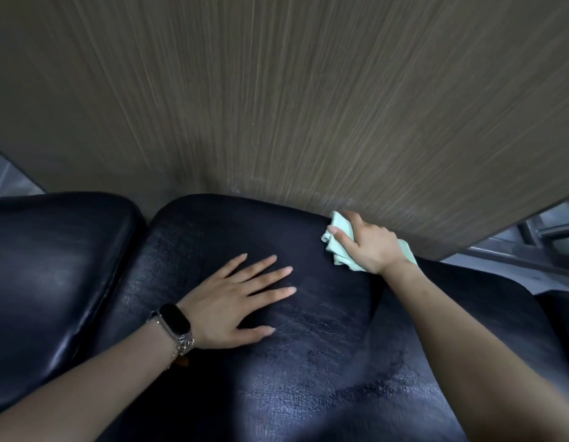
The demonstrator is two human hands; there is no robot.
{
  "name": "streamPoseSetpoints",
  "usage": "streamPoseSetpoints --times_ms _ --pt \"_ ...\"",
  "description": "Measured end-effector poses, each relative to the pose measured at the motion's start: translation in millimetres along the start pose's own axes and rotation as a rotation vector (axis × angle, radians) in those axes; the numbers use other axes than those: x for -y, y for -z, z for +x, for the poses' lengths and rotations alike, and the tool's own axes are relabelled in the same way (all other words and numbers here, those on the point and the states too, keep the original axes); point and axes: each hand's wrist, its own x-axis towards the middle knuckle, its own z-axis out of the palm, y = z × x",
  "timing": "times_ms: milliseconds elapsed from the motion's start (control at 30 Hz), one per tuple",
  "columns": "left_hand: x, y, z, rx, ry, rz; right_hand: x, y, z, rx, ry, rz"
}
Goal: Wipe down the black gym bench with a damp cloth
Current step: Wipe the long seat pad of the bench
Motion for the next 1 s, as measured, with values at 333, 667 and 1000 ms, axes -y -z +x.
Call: streamPoseSetpoints --times_ms 333,667,1000 --pt "1.0 -0.9 0.1 -0.002 0.016 0.011 76.3 -5.7 36.3 -0.044 0.198 -0.042" --pt "0.9 1.6 -0.4 0.008 0.015 -0.007 55.9 -3.1 27.9 -0.02 0.176 0.014" --pt "-0.9 -0.3 0.2 -0.013 0.031 -0.007 6.8 0.6 1.1 -0.003 0.062 -0.012"
